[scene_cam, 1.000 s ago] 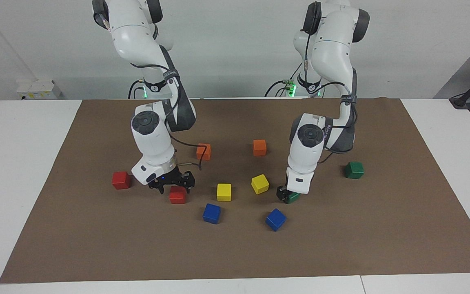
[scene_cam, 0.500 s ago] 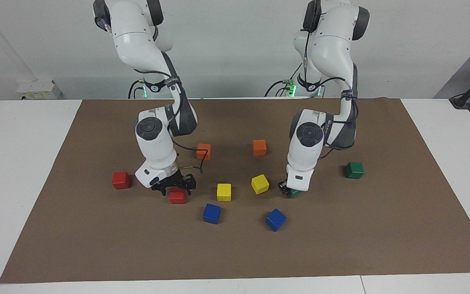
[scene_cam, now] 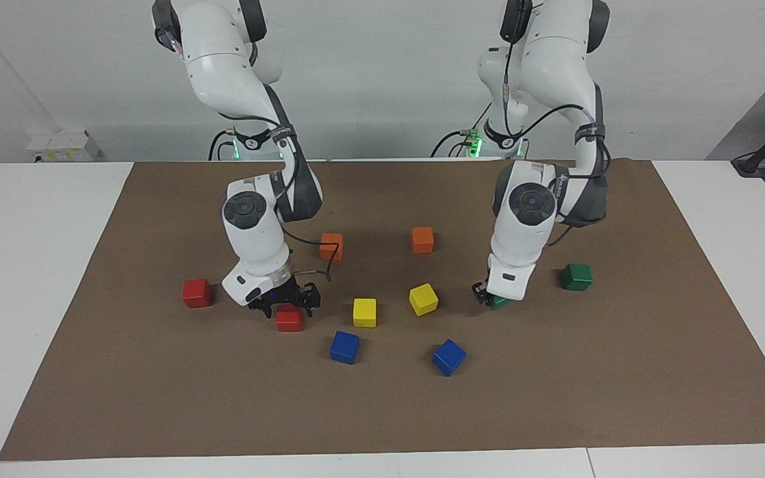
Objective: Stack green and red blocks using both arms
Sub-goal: 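Carry the green cube onto green with the left gripper while the right gripper carries red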
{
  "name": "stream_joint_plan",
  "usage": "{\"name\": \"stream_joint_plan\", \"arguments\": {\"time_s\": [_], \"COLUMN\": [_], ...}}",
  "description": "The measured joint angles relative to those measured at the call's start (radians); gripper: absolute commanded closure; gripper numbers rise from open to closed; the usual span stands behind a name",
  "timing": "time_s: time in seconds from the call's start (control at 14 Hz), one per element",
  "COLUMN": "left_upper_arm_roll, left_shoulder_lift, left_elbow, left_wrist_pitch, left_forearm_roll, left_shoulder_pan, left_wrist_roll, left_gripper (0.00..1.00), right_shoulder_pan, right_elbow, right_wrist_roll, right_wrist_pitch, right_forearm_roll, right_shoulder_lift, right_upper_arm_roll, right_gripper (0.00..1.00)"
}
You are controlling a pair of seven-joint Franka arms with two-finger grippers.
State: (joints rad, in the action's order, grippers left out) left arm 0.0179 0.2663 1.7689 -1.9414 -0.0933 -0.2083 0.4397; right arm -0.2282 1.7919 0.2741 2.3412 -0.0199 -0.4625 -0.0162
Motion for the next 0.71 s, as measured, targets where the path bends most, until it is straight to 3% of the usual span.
{"name": "stream_joint_plan", "arguments": {"time_s": [0.21,0.36,0.71], "left_upper_arm_roll": [-0.002,-0.003,0.001], "left_shoulder_lift": [-0.039,-0.040,-0.032], "left_elbow": [0.038,0.045,0.057], "left_wrist_pitch": [0.011,0.011,0.006], "left_forearm_roll": [0.025,0.061,0.072], "left_shoulder_pan": [0.117,0.191,0.226], "left_wrist_roll": [-0.286,-0.451,-0.610], "left_gripper": [1.00,1.00,1.00], "right_shoulder_pan": [0.001,0.001,0.052], "right_elbow": [-0.006,-0.051,-0.162], "right_wrist_roll": [0.000,0.001,-0.045], "right_wrist_pitch": [-0.020,-0.099,-0.293], "right_forearm_roll": [0.000,0.001,0.062], "right_shoulder_lift": [0.002,0.006,0.065], "right_upper_arm_roll": [0.002,0.006,0.018], "right_gripper": [1.00,1.00,1.00]}}
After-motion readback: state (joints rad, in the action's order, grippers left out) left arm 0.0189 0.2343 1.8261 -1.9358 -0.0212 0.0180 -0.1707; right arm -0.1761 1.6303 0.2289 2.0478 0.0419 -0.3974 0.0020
